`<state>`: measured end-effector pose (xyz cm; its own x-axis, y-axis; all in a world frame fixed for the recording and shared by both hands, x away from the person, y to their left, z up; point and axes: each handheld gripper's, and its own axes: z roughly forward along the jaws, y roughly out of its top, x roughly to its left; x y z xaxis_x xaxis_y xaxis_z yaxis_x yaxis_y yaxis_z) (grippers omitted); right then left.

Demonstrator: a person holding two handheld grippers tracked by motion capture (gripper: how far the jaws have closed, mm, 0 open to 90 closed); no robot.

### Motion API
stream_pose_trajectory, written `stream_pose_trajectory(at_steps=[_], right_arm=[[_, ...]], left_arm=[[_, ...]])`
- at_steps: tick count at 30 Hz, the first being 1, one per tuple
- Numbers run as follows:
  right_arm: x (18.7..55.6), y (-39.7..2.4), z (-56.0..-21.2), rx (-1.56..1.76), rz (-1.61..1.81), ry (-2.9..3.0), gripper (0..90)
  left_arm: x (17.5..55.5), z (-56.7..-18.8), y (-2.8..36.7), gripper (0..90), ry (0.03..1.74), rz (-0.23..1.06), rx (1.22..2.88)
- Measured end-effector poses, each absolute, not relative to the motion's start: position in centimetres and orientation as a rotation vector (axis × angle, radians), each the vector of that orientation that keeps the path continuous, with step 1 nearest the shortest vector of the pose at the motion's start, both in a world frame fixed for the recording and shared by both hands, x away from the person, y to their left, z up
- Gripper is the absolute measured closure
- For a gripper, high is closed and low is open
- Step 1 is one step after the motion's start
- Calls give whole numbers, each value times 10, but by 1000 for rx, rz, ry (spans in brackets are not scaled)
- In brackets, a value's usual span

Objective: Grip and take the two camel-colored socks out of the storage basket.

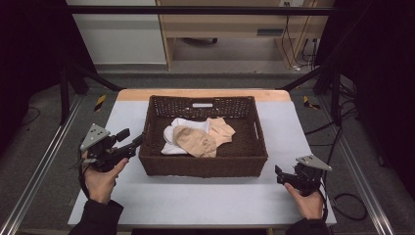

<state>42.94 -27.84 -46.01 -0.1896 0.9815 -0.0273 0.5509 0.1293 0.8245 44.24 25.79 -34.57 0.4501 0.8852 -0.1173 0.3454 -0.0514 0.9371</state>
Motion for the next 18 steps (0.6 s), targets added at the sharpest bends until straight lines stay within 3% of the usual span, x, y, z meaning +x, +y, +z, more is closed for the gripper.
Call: stream_pose_trajectory(at_steps=[18], right_arm=[[430,-279,-460,1489,937,1809,45]], left_arm=[[473,-333,217,415,1049,640,1658]])
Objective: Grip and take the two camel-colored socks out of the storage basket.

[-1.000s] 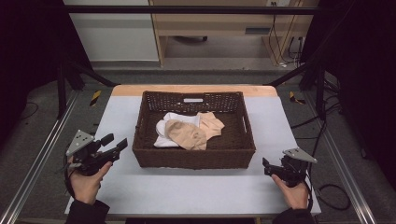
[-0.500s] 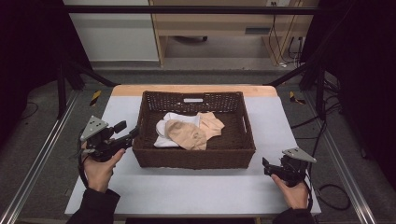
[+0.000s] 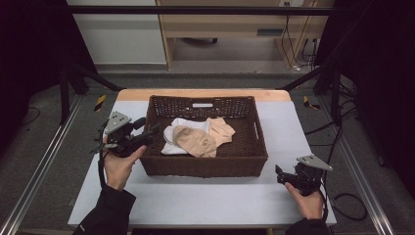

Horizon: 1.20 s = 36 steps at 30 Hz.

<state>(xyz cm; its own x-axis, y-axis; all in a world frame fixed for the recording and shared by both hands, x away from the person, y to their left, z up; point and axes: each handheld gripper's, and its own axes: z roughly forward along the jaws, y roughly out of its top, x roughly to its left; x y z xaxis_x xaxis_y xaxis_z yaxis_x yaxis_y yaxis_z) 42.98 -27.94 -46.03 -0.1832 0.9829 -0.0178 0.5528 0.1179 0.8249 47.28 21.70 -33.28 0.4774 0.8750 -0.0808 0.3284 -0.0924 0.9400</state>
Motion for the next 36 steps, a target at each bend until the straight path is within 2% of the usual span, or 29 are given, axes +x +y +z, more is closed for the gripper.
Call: stream_pose_trajectory(at_steps=[19,36], right_arm=[[430,-280,-460,1480,949,1806,46],[431,-282,-459,1484,959,1795,46]], left_arm=[[516,-337,189,398,1058,637,1687],[564,-374,161,378,1076,659,1793]])
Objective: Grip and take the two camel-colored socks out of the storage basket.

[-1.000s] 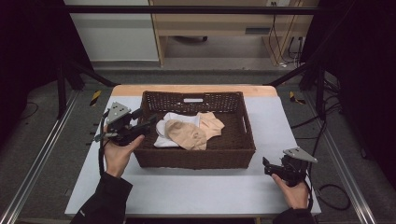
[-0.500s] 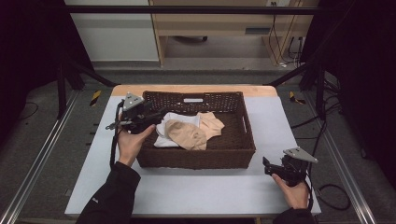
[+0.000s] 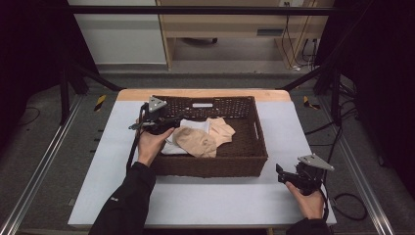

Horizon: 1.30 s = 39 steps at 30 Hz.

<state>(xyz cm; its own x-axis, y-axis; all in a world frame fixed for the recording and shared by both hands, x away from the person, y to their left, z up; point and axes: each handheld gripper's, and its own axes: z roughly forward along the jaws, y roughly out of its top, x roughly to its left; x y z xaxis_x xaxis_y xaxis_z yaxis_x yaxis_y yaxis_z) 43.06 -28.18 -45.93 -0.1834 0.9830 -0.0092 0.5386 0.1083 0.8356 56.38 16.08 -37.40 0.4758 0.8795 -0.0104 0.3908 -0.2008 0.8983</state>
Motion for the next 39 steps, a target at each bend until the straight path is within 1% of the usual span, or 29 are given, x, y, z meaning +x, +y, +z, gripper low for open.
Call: stream_pose_trajectory(at_steps=[6,12,16,20,24,26,29,32,37,39], right_arm=[[431,-282,-460,1486,961,1799,46],[431,-282,-460,1491,963,1798,46],[432,-282,-461,1487,955,1804,46],[432,-282,-461,1487,955,1807,46],[432,-282,-462,1490,952,1811,46],[432,-282,-462,1490,953,1810,46],[432,-282,-462,1493,952,1810,47],[432,-282,-462,1490,950,1816,48],[432,-282,-462,1492,954,1813,48],[432,-282,-462,1493,953,1815,48]], left_arm=[[569,-385,157,375,1093,654,1845],[571,-398,157,402,1126,627,1895],[571,-403,157,402,1127,624,1891],[570,-407,157,411,1125,624,1927],[570,-412,152,418,1104,630,2017],[570,-412,151,421,1101,628,2023],[570,-415,151,448,1121,603,2048],[571,-416,150,495,1136,590,2072],[573,-418,150,584,1157,559,2107],[573,-418,150,637,1162,552,2114]])
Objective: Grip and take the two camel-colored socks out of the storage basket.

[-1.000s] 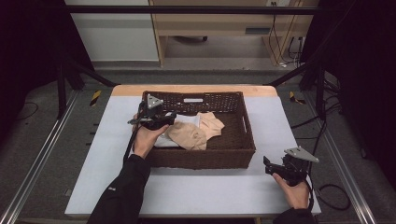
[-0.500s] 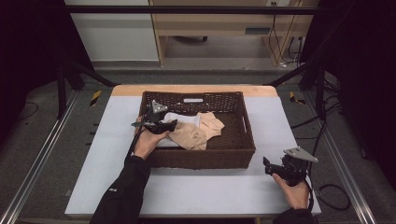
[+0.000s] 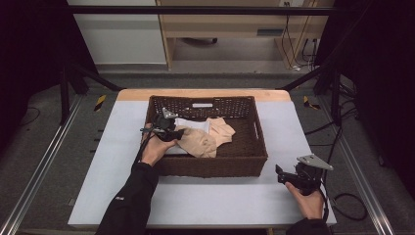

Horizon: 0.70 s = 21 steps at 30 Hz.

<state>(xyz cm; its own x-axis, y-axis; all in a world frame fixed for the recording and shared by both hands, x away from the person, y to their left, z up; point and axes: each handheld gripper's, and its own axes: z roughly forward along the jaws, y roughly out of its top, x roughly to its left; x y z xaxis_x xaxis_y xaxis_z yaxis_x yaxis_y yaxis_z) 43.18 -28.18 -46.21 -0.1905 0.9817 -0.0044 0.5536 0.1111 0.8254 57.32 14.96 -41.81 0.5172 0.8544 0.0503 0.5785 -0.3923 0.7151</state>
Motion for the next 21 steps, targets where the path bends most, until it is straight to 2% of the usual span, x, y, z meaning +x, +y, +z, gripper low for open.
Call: stream_pose_trajectory(at_steps=[5,6,7,10,15,21], right_arm=[[431,-281,-462,1489,956,1813,49],[431,-281,-462,1489,956,1813,49],[432,-282,-462,1492,955,1814,49],[431,-282,-462,1492,953,1812,49],[432,-282,-462,1491,954,1814,49],[431,-282,-461,1486,954,1810,49]], left_arm=[[573,-418,147,757,1176,532,2152],[573,-418,146,757,1173,530,2150],[572,-417,146,804,1164,529,2155],[570,-415,146,846,1143,541,2139],[566,-408,147,864,1082,566,2081],[564,-397,151,872,1039,538,1923]])
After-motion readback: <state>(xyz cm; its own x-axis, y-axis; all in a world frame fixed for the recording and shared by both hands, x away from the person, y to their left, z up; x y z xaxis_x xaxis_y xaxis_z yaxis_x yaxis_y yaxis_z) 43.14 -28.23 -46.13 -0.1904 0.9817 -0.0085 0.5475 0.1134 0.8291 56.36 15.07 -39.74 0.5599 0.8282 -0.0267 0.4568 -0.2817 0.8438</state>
